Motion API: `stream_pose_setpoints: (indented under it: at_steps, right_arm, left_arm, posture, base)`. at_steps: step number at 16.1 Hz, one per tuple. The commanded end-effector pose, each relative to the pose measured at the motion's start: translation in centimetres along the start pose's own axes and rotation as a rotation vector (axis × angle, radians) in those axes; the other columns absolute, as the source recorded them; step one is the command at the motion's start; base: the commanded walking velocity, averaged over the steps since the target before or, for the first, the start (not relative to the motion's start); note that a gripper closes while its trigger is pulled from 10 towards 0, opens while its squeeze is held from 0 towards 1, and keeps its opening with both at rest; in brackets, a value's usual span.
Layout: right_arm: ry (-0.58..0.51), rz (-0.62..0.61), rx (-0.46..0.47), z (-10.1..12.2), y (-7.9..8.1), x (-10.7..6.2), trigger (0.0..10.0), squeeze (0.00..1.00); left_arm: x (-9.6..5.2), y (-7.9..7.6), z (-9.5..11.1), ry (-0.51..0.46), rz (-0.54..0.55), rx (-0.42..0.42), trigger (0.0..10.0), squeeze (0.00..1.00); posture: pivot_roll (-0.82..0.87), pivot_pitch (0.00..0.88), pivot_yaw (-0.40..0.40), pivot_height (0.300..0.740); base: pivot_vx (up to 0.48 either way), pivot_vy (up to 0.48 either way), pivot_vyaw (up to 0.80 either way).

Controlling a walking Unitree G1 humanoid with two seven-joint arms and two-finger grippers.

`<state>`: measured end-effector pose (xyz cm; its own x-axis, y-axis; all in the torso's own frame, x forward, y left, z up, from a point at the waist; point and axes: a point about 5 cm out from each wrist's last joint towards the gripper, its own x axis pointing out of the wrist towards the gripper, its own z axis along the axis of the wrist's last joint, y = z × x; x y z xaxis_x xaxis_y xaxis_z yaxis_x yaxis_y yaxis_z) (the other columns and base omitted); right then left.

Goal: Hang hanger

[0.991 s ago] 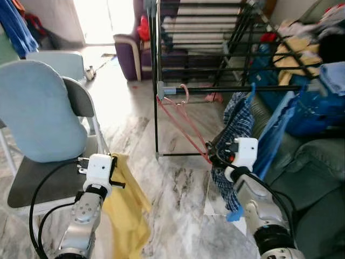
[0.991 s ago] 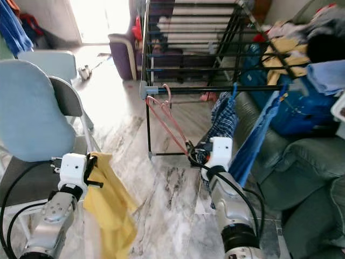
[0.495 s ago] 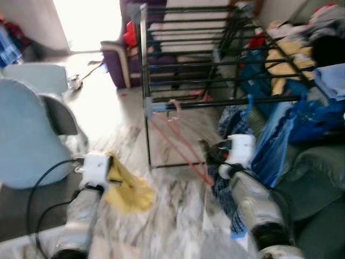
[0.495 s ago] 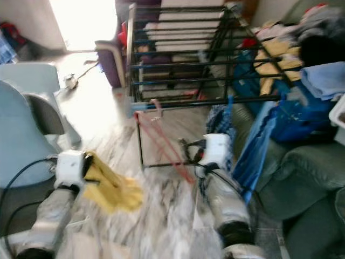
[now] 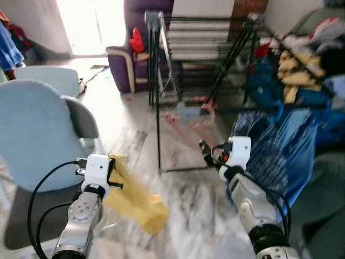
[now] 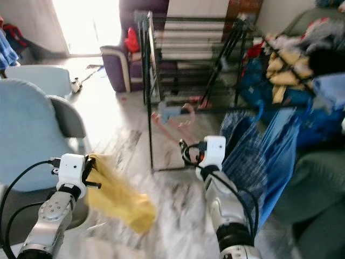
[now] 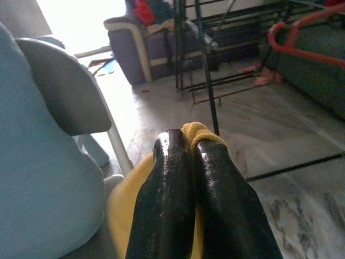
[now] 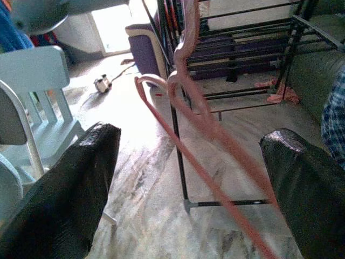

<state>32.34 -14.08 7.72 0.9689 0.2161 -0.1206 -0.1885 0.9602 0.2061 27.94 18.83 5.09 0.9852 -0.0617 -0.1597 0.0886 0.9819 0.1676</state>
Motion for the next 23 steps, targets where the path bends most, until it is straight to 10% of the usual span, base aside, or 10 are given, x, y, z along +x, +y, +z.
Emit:
stream_pose_setpoints:
  at_steps: [1,10,15,23]
  right_arm:
    - [-0.008,-0.034,-0.005,0.3,-1.0,-0.3,10.0,0.00]
    - [-0.015,-0.043,-0.011,0.4,-1.2,-0.3,10.0,0.00]
    - [-0.019,-0.196,-0.182,1.4,-2.6,-0.4,10.0,0.00]
    - [0.048,-0.096,-0.277,3.3,-4.2,1.3,10.0,0.00]
  left_arm:
    - [0.4,-0.7,1.2,-0.058,-0.027,0.011,10.0,0.00]
    - [0.3,-0.4,1.9,-0.101,-0.042,0.070,10.0,0.00]
    - [0.3,-0.7,2.0,-0.100,-0.046,0.049,10.0,0.00]
    - [0.1,-1.2,1.9,-0.098,-0.073,0.026,10.0,0.00]
  posture:
    - [-0.07,0.000,-0.020,0.740]
    - [-0.07,0.000,-0.024,0.740]
    - [-0.07,0.000,-0.027,0.740]
    - [-0.07,0.000,-0.022,0.740]
  base:
    - [0.000,0.000,0.00]
    - [0.000,0.000,0.00]
    - [0.000,0.000,0.00]
    - [0.000,0.000,0.00]
